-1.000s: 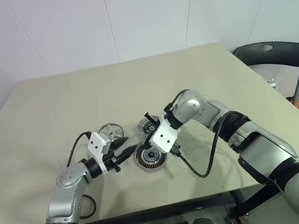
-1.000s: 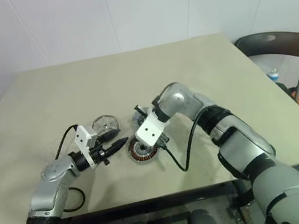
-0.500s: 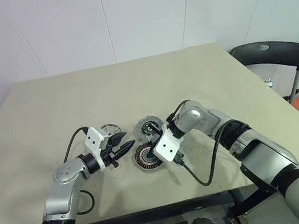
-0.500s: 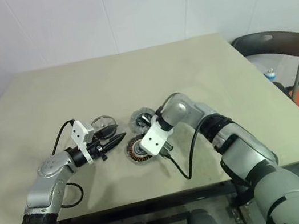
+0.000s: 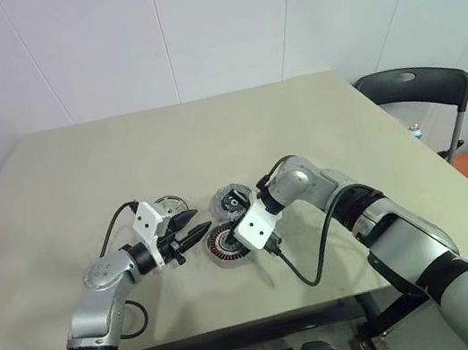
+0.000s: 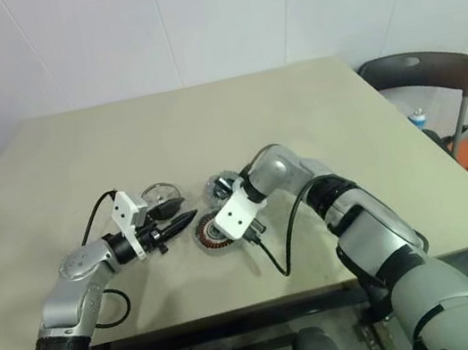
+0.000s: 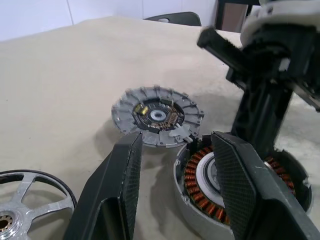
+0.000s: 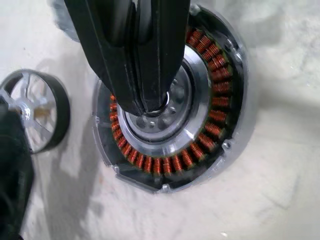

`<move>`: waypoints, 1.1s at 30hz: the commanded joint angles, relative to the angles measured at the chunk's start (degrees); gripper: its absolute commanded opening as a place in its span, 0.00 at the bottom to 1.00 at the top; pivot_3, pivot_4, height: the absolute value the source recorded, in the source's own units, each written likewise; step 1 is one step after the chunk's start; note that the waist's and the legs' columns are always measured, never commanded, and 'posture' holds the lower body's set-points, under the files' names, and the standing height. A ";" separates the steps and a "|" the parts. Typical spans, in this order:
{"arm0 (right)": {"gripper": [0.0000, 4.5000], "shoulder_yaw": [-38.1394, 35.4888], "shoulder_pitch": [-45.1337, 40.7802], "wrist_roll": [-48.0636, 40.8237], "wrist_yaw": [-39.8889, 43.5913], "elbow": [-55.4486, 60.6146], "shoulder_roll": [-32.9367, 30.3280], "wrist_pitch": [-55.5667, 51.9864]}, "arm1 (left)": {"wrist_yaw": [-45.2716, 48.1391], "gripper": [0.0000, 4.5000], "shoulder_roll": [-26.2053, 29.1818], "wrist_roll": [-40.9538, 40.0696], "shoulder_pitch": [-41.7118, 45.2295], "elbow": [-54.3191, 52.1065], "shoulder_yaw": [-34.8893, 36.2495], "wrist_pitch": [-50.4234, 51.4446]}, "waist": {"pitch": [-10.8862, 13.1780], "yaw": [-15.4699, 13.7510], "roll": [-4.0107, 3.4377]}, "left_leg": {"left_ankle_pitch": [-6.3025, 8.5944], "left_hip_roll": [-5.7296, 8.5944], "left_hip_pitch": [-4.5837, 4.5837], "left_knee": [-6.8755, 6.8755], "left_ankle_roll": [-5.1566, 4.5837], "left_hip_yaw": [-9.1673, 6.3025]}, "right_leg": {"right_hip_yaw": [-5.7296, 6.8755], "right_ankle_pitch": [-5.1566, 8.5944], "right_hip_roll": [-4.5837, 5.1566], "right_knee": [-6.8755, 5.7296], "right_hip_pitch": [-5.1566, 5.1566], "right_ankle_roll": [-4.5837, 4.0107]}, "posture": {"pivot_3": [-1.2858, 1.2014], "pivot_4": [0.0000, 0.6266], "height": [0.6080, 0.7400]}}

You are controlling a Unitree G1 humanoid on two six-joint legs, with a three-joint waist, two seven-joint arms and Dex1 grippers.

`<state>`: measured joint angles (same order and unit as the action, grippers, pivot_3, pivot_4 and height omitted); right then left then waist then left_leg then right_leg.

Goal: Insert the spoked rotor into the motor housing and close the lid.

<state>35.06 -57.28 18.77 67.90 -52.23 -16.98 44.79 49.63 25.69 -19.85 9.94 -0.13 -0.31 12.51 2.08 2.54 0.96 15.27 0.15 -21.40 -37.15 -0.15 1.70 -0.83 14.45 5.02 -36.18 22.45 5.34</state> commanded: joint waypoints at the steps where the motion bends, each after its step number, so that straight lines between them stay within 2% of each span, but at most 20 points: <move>1: 0.01 -1.04 -0.99 -1.59 3.23 1.30 -1.10 -0.98 | 0.30 0.52 -0.02 -0.08 0.93 0.30 0.60 -1.79 | 0.00 0.01 0.00 | 0.00 0.00 -0.01 0.03 0.00 0.00 | 0.00 0.00 0.01 0.02 0.01 0.00 | 0.52 0.00 1.00; 7: 0.01 -0.75 0.74 -3.21 6.97 4.18 -1.63 -2.24 | 0.71 0.52 0.16 -0.06 1.14 1.77 0.89 -2.84 | 0.00 -0.03 0.00 | 0.01 0.01 -0.08 0.07 0.01 0.00 | 0.00 -0.01 0.04 0.04 0.09 0.02 | 0.52 0.00 1.00; 20: 0.01 -1.50 -0.19 -2.56 2.48 3.31 0.38 -1.62 | 1.13 0.52 0.25 0.12 0.62 3.20 0.96 -4.47 | 0.01 0.02 -0.01 | 0.06 0.01 -0.09 0.13 0.09 0.00 | 0.00 0.01 0.09 0.05 0.15 -0.02 | 0.52 0.00 1.00; 28: 0.01 -1.50 0.12 -4.58 6.09 4.97 0.11 -3.61 | 1.22 0.52 -0.12 0.49 0.72 4.08 0.58 -5.15 | 0.01 -0.02 -0.01 | 0.06 0.01 -0.11 0.15 0.10 0.00 | -0.01 0.01 0.11 0.05 0.17 -0.02 | 0.52 0.00 1.00; 33: 0.01 -1.41 -0.29 -2.61 2.52 3.09 0.61 -2.76 | 1.31 0.52 -0.20 0.71 0.74 4.73 0.45 -5.82 | 0.01 0.03 -0.01 | 0.07 0.01 -0.11 0.16 0.12 0.00 | -0.01 0.02 0.12 0.05 0.18 -0.03 | 0.52 0.00 1.00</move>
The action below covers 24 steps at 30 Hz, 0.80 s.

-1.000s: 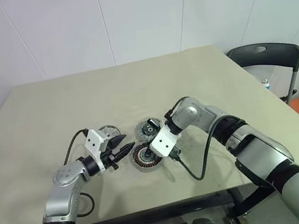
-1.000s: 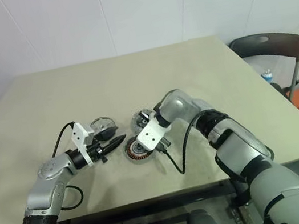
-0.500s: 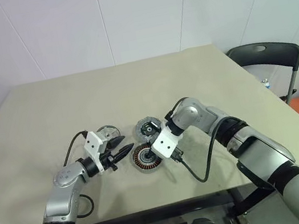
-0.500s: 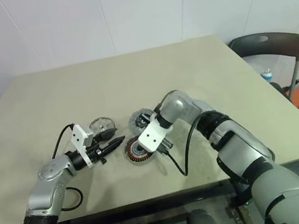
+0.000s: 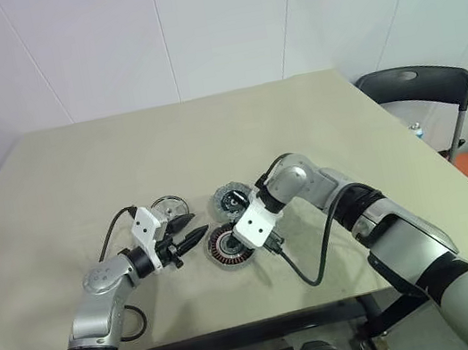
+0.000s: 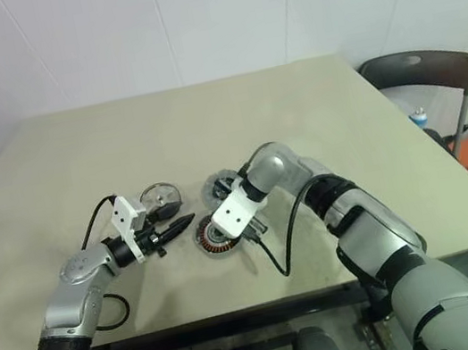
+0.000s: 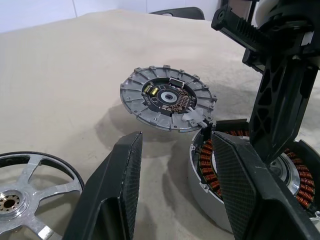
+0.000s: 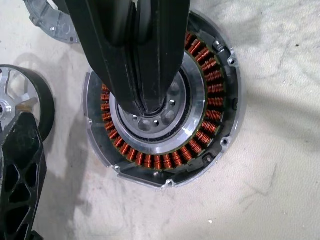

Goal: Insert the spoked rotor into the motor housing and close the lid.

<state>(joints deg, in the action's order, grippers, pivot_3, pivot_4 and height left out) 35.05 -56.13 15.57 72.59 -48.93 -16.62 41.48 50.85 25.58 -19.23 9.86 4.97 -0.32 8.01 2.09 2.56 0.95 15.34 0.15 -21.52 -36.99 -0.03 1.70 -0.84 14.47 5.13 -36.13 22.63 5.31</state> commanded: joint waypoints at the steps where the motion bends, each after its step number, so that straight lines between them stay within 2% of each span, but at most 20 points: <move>1: 0.01 -1.30 -1.49 0.83 -2.69 -0.44 0.30 0.73 | 0.09 0.52 -0.11 0.10 0.83 -0.35 0.44 -1.36 | 0.00 0.01 0.00 | 0.01 0.00 0.00 0.01 0.01 0.00 | 0.00 0.02 0.00 0.00 0.00 -0.04 | 0.52 0.00 1.00; 16: 0.01 -0.48 1.15 1.97 -4.59 -0.44 1.01 -0.19 | 0.26 0.52 -0.11 0.10 0.58 0.26 0.49 -2.04 | 0.00 0.06 0.00 | 0.01 0.00 0.01 0.02 0.02 0.00 | 0.00 0.03 0.01 0.00 0.01 -0.06 | 0.52 0.00 1.00; 24: 0.01 -2.82 -0.48 -0.24 -6.11 -0.60 1.72 -0.10 | 0.47 0.52 -0.19 0.23 0.87 0.77 0.25 -2.24 | 0.00 0.06 -0.01 | 0.01 -0.01 0.00 0.02 0.02 0.00 | 0.00 0.04 0.01 0.00 0.02 -0.07 | 0.52 0.00 1.00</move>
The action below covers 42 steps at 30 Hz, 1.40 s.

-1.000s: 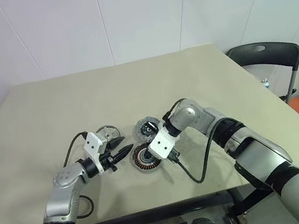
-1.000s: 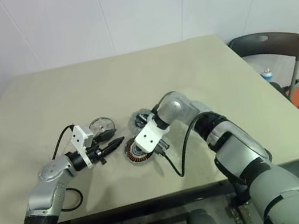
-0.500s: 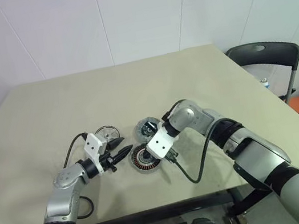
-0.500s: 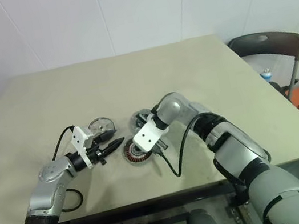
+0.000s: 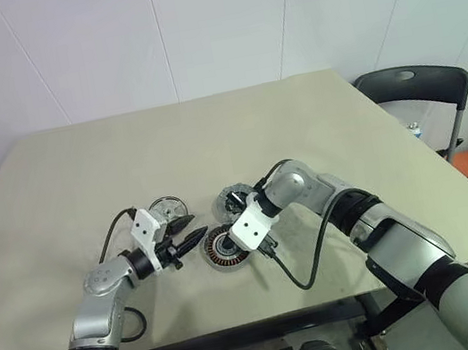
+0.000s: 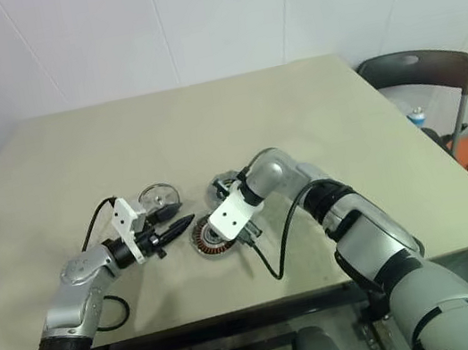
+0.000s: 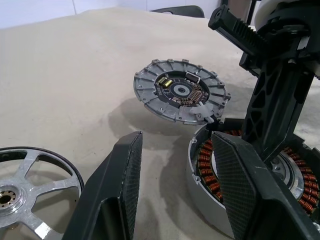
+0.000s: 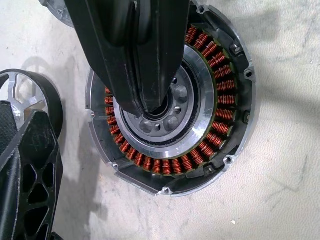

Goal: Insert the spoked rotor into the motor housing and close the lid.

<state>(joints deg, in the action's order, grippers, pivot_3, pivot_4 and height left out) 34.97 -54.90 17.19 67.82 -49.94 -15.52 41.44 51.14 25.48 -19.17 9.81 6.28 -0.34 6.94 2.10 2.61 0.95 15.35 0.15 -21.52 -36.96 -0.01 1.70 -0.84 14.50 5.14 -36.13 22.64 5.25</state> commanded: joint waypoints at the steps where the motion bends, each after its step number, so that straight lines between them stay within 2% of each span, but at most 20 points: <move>1: 0.01 -3.37 -2.13 -2.46 -1.75 0.40 0.95 -0.08 | 0.19 0.52 -0.11 0.15 0.99 -0.46 0.29 -1.20 | 0.00 0.01 -0.01 | 0.00 0.00 0.00 0.00 0.00 0.00 | 0.00 0.00 0.00 0.00 0.00 0.00 | 0.52 0.00 1.00; 8: 0.01 -6.79 -3.33 -7.59 0.13 4.63 1.53 -0.45 | 0.20 0.52 0.18 -0.48 1.30 -0.46 1.10 -0.83 | 0.02 -0.08 -0.02 | 0.01 0.00 -0.05 0.03 0.01 0.00 | 0.00 0.00 0.02 0.03 0.03 0.00 | 0.52 0.00 1.00; 13: 0.01 -7.37 -1.48 -11.64 6.47 11.92 -0.35 -7.11 | 0.39 0.52 0.88 -1.36 0.75 -1.22 2.28 -0.67 | 0.02 -0.09 -0.03 | 0.01 0.00 -0.10 0.04 0.01 0.00 | 0.01 -0.02 0.04 0.04 0.07 0.04 | 0.52 0.00 1.00; 18: 0.01 -12.08 0.48 -19.58 8.30 19.98 -0.22 -22.36 | -2.07 0.52 4.36 -7.90 -0.24 -7.52 9.73 7.16 | 0.02 0.01 -0.02 | 0.01 -0.02 -0.18 0.04 0.01 -0.01 | 0.01 0.00 0.07 0.02 0.16 0.00 | 0.52 0.00 1.00; 20: 0.01 -14.49 2.01 -23.57 8.06 24.34 -0.19 -30.51 | -4.63 0.52 7.53 -13.44 -2.26 -13.14 15.46 15.00 | 0.00 0.14 0.00 | 0.01 -0.03 -0.38 0.04 0.02 -0.01 | 0.01 0.00 0.08 -0.01 0.39 0.00 | 0.52 0.00 1.00; 23: 0.01 -14.97 4.48 -22.89 6.35 26.77 -0.76 -32.21 | -8.10 0.52 10.90 -21.76 -7.63 -21.71 22.39 25.88 | 0.02 0.11 -0.02 | 0.01 -0.05 -0.79 0.05 0.02 -0.02 | 0.05 -0.07 0.09 -0.02 0.80 0.11 | 0.52 0.00 1.00; 25: 0.01 -14.57 5.99 -22.12 5.36 27.60 -0.70 -32.17 | -10.06 0.52 11.27 -25.07 -13.53 -26.87 26.19 29.64 | 0.03 0.08 -0.04 | 0.03 0.00 -0.83 0.13 0.02 -0.01 | 0.07 -0.07 0.14 0.01 0.84 0.11 | 0.52 0.00 1.00; 28: 0.00 -14.00 6.94 -21.57 4.44 27.94 -0.20 -31.88 | -13.52 0.71 9.78 -27.72 -18.17 -28.22 30.05 32.17 | 0.07 -0.23 -0.10 | 0.05 0.11 -0.83 0.19 0.02 0.00 | 0.11 -0.07 0.26 0.06 0.85 0.10 | 0.52 0.00 1.00; 32: 0.00 -13.84 6.48 -20.68 3.27 26.09 0.74 -30.35 | -21.02 0.99 5.69 -28.47 -16.23 -23.53 33.03 32.15 | 0.07 -0.35 -0.10 | 0.03 0.09 -0.81 0.00 0.06 -0.06 | 0.31 0.02 0.25 0.05 0.75 -0.05 | 0.52 0.00 1.00; 37: 0.00 -14.03 5.46 -19.47 2.49 23.42 0.95 -28.11 | -25.47 0.99 1.52 -29.13 -12.45 -19.14 32.87 32.22 | 0.00 -0.26 0.00 | 0.01 0.11 -0.71 -0.14 0.07 -0.05 | 0.38 -0.01 0.23 0.04 0.60 -0.06 | 0.52 0.00 1.00; 39: 0.00 -13.87 5.68 -19.25 2.59 23.14 0.86 -27.60 | -24.82 0.99 1.09 -25.55 -10.44 -15.86 29.16 30.68 | 0.00 -0.29 0.01 | 0.01 0.11 -0.74 -0.12 0.07 -0.06 | 0.40 -0.07 0.22 0.05 0.60 0.06 | 0.52 0.00 1.00; 42: 0.00 -13.21 6.47 -18.18 2.50 23.30 0.54 -26.60 | -24.76 0.99 -0.46 -24.97 -6.20 -12.85 26.21 30.68 | 0.00 -0.29 0.02 | -0.01 0.12 -0.79 -0.10 0.07 -0.06 | 0.45 -0.08 0.19 0.05 0.64 0.08 | 0.52 0.00 1.00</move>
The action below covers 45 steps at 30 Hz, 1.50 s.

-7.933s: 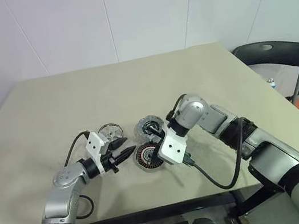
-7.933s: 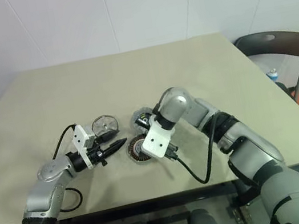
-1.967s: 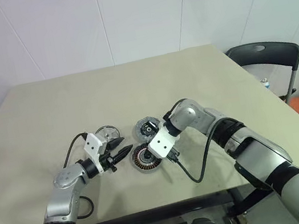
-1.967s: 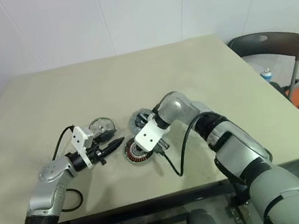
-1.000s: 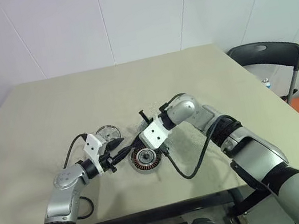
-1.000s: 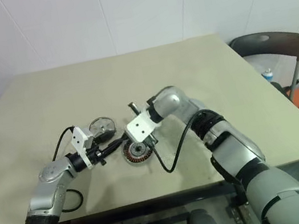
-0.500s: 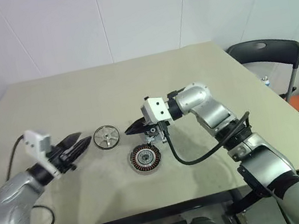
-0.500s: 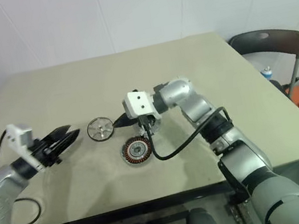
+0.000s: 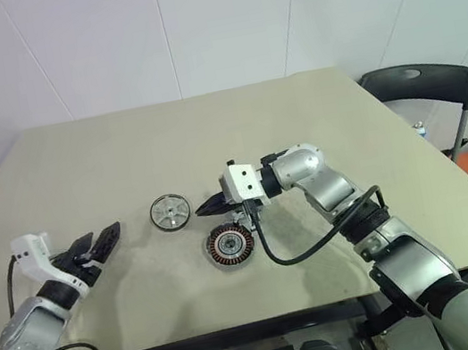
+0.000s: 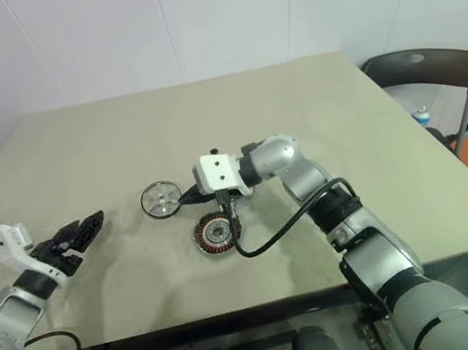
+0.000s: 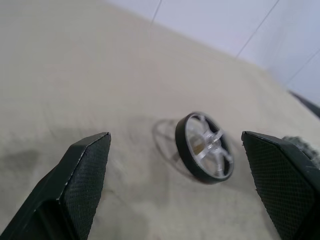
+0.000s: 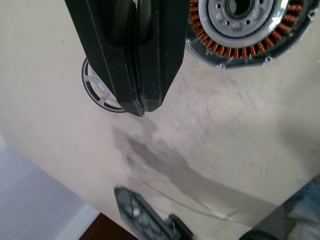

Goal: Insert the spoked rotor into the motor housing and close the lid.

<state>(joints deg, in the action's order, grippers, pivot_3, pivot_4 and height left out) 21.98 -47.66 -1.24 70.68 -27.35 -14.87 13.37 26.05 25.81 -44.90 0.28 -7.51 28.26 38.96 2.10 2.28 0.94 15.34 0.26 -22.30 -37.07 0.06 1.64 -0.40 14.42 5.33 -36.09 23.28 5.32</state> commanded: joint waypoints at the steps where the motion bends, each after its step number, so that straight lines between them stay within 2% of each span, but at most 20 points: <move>1: 0.00 -0.32 -0.59 0.40 -0.55 0.84 -0.21 1.45 | 0.58 0.99 -1.09 0.85 4.57 1.92 -2.86 -1.47 | -0.02 0.07 0.03 | -0.01 0.00 -0.02 0.00 -0.01 0.00 | 0.00 0.00 -0.01 0.01 0.00 0.00 | 0.52 0.00 1.00; 9: 0.00 -0.66 0.58 0.92 -1.63 2.45 -1.00 0.62 | 4.55 0.99 -0.17 4.51 10.18 13.03 -5.82 -3.70 | -0.01 0.23 0.03 | -0.07 -0.08 -0.03 0.04 -0.07 0.00 | 0.01 -0.01 -0.12 -0.03 0.08 0.01 | 0.52 0.00 1.00; 18: 0.00 -0.37 1.56 1.88 -2.84 2.97 -1.75 1.15 | 6.44 0.99 -1.44 8.12 13.20 19.54 -7.90 -6.30 | -0.02 0.16 0.04 | -0.03 -0.03 -0.04 0.02 0.02 -0.01 | 0.02 -0.01 0.03 -0.01 0.06 0.01 | 0.52 0.00 1.00; 27: 0.00 -0.18 2.56 2.76 -3.42 3.86 -2.28 1.64 | 7.42 0.99 -4.19 10.44 16.36 21.95 -11.06 -7.29 | -0.03 0.14 0.05 | -0.04 -0.03 -0.05 0.01 0.01 -0.01 | 0.04 -0.02 0.04 -0.02 0.06 0.01 | 0.52 0.00 1.00; 37: 0.00 -0.20 3.20 3.30 -4.09 4.60 -2.78 1.55 | 8.09 0.99 -5.53 11.83 17.02 23.55 -12.15 -8.48 | -0.03 0.16 0.05 | -0.05 -0.03 -0.05 0.01 -0.01 -0.01 | 0.05 -0.02 0.05 -0.02 0.06 0.02 | 0.52 0.00 1.00; 45: 0.00 0.05 3.53 3.67 -4.39 4.68 -2.85 1.90 | 6.17 0.99 -8.64 13.05 19.48 26.23 -12.34 -9.65 | -0.03 -0.10 0.06 | -0.06 -0.01 -0.05 -0.01 -0.02 -0.02 | 0.08 -0.02 0.08 -0.02 0.04 0.02 | 0.52 0.00 1.00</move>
<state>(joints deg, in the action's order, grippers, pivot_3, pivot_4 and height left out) 22.36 -43.56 2.66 66.79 -24.69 -17.45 14.50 32.56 17.58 -32.39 18.28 18.71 16.38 30.48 2.07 2.17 1.00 15.28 0.26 -22.36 -37.09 0.04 1.62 -0.32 14.40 5.41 -36.10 23.32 5.35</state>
